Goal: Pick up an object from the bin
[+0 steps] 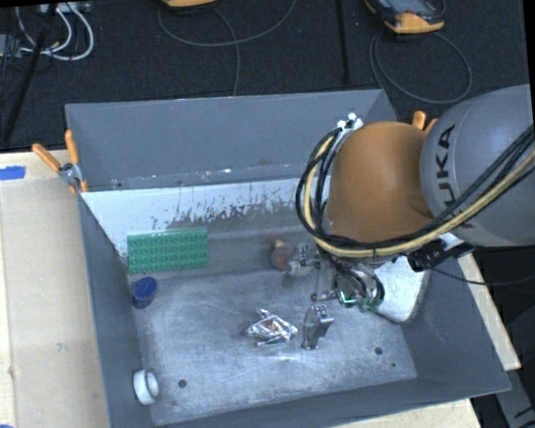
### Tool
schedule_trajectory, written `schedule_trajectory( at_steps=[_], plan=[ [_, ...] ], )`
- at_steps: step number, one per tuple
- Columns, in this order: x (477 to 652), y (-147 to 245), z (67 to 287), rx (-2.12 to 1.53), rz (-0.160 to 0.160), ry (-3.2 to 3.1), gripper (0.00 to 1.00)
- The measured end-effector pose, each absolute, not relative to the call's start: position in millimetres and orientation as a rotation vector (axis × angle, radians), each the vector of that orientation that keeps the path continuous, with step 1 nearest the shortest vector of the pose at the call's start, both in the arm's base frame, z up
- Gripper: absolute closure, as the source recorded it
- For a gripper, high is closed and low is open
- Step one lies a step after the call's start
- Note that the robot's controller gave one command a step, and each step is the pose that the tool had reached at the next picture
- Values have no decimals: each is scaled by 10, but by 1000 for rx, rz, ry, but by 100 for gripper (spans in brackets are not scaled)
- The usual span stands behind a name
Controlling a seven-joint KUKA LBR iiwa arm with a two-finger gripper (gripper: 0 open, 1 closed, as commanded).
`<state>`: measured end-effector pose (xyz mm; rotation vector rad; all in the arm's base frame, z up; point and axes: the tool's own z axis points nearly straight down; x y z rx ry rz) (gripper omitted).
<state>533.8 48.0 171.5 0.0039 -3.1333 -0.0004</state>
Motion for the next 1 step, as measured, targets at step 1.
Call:
schedule_trajectory(
  at_steps=[1],
  plan=[
    [5200,537,759,-298,2,-3120,0]
  ],
)
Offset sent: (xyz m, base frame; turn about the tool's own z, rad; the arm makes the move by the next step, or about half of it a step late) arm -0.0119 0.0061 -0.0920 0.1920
